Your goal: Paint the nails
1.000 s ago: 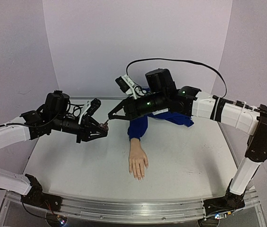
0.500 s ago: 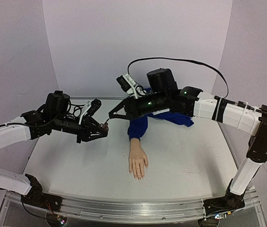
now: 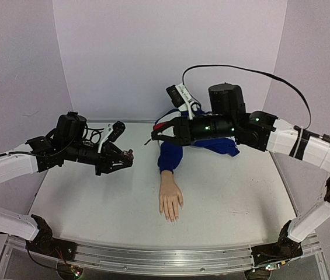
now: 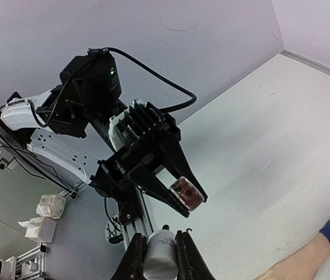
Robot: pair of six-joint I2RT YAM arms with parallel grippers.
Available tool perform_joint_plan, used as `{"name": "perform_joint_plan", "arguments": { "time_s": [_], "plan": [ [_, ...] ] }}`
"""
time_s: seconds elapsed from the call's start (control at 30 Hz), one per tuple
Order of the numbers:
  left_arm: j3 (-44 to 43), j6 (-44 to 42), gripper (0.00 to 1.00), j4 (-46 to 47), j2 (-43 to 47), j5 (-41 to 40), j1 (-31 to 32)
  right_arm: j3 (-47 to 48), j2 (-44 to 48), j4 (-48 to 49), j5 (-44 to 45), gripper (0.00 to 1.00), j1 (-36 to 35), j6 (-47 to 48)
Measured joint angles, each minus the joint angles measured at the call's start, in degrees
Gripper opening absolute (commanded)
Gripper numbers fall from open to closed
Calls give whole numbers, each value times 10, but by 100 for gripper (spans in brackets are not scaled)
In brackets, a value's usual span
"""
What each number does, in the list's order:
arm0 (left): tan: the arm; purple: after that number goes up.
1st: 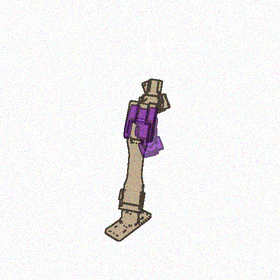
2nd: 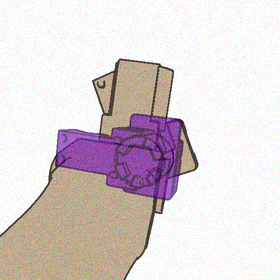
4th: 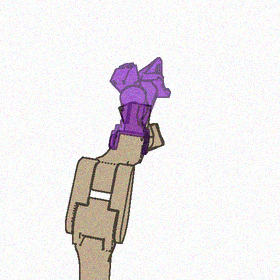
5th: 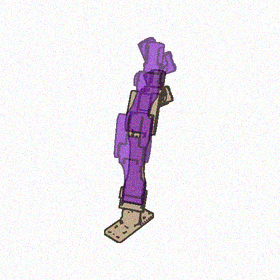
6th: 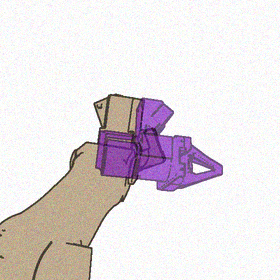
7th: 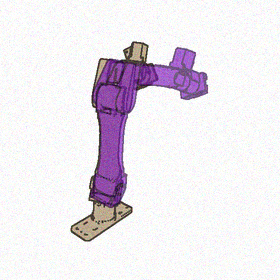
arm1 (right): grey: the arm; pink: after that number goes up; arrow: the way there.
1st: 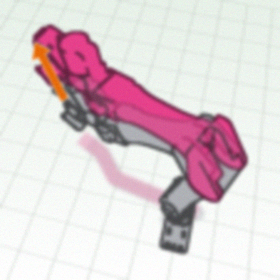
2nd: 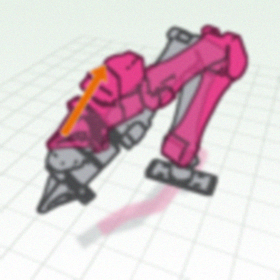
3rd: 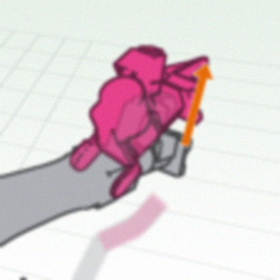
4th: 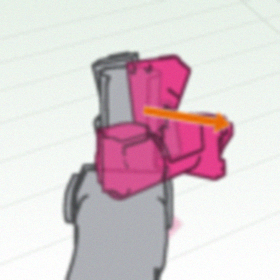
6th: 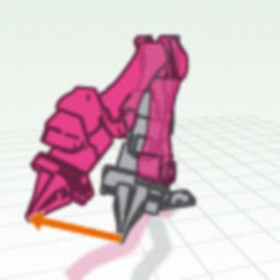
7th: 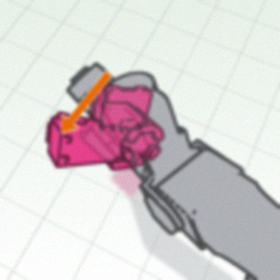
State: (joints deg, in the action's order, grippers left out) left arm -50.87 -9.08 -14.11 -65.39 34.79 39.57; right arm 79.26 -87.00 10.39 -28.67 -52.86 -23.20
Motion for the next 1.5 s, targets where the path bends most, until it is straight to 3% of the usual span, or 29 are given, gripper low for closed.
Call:
{"name": "perform_joint_plan", "arguments": {
  "time_s": [0.3,0.63,1.03,1.5],
  "plan": [
    [-12,6,0,-3,43,-106,0,-154,118,1,86,0,14,169],
    [-57,1,0,50,73,-261,0,-228,66,-49,74,0,14,346],
    [-18,-56,0,121,46,-301,0,-255,-14,-67,21,0,11,382],
    [8,-70,0,146,53,-306,-35,-324,-19,-38,23,0,-7,377]
  ]
}}
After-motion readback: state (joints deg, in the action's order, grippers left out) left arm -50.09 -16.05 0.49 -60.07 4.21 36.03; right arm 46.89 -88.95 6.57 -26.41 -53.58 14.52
